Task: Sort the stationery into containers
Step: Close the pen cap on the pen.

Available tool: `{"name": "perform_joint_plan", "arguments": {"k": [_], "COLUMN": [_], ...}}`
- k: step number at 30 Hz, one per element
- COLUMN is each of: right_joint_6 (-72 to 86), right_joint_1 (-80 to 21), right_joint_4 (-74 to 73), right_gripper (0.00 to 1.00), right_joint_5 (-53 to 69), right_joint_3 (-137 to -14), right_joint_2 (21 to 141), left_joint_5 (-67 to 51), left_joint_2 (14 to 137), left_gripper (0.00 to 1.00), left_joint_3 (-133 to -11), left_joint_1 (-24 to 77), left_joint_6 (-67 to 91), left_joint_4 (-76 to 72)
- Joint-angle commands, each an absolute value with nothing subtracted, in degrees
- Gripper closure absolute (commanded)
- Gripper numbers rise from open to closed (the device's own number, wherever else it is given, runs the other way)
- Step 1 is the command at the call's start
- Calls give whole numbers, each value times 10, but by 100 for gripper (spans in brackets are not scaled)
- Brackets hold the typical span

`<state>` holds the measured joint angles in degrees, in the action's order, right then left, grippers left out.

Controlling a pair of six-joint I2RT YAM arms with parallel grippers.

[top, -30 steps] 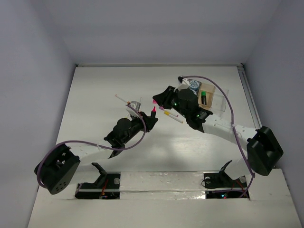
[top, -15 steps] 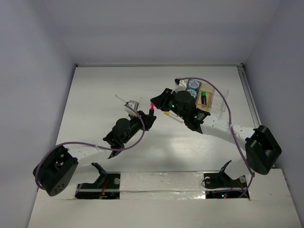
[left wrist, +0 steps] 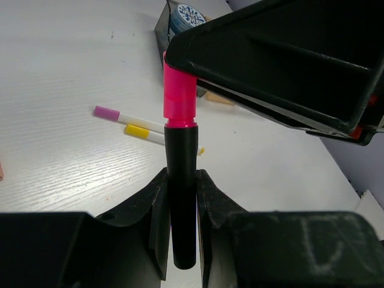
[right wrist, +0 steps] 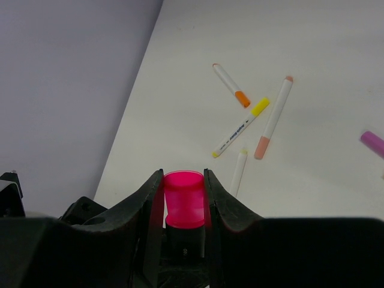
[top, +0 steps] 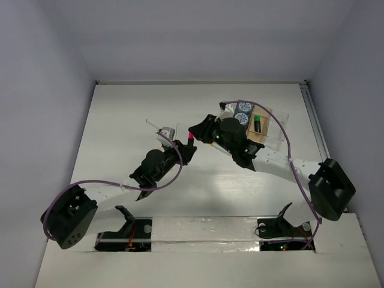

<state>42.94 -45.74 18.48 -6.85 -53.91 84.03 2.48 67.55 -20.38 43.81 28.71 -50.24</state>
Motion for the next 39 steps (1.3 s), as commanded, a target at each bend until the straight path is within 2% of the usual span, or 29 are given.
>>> {"name": "perform_joint_plan", "arguments": {"k": [1,18,22,39], "right_joint_6": [447,499,490,476], "right_joint_1": [-463,-468,-474,-526], "right_joint_4": [248,309,287,247], "right_gripper": [91,93,100,100], "right_joint_5": [-48,31,32,21], "right_joint_3": [-516,-462,-461,-385], "right_joint_2": [836,797,790,773], "left_joint_5": [33,48,47,77], "left_joint_2": [650,588,579,568], "left_gripper": [100,100,100,100], "left_joint_3": [-213,-207,-217,-294], "left_joint_1": [440,440,440,440], "left_joint_6": [277,268,259,207], "left_joint_4": [-531,-516,-507,-490]}}
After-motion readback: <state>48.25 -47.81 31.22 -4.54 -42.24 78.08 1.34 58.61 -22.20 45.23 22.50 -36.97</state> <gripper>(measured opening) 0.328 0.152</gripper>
